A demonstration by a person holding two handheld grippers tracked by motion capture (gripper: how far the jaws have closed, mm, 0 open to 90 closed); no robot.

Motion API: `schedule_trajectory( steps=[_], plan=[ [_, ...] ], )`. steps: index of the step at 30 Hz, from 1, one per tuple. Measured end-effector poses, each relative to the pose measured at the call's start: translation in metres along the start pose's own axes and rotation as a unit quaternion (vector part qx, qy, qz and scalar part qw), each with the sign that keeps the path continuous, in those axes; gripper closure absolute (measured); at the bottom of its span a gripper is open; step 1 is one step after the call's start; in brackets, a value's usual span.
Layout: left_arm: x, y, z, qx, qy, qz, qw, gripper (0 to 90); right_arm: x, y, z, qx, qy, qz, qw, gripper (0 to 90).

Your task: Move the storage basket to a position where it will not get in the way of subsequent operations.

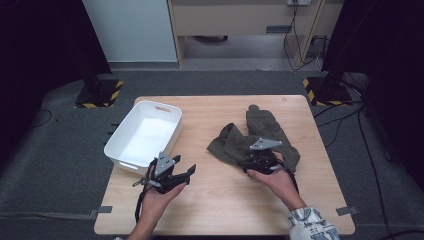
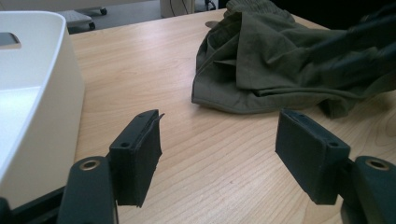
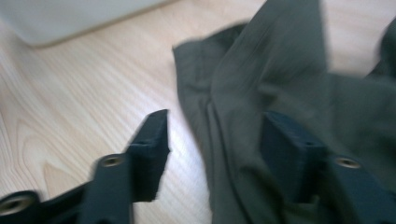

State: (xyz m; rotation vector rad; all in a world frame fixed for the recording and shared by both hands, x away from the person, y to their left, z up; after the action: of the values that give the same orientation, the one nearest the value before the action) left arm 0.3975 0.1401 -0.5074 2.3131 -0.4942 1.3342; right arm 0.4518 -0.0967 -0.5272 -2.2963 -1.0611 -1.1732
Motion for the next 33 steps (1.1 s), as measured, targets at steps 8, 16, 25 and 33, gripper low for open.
schedule_trajectory(
  steps=[8,16,25,33],
  plan=[
    [-0.004,0.003,0.005,0.01,-0.004,0.011,0.9999,31.0,0.033,0.046,-0.004,-0.053,0.02,0.014,0.9983,61.5],
    [-0.005,0.003,0.007,0.011,-0.006,0.009,0.9999,31.3,0.031,0.079,0.046,-0.09,-0.049,0.056,0.9932,71.9],
    [-0.007,0.006,0.008,0.01,-0.01,0.016,0.9998,31.2,0.014,0.004,0.061,0.019,-0.082,0.011,0.9964,90.0],
    [-0.008,0.004,0.009,0.012,-0.015,0.017,0.9997,31.2,0.02,-0.014,0.038,0.041,-0.059,-0.025,0.9971,74.9]
  ],
)
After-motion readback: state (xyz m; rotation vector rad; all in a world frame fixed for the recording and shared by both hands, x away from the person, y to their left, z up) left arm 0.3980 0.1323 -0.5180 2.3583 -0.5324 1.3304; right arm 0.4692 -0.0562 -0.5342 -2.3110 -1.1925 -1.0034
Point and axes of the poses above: each handheld gripper's, and its own axes: z roughly forward along the jaws, x roughly out of its top, y roughly to its right, the point moved 8 cm from there along z, roughly forward along the jaws, and after that the axes turned 8 degrees about -z, right-handed, at the moved point
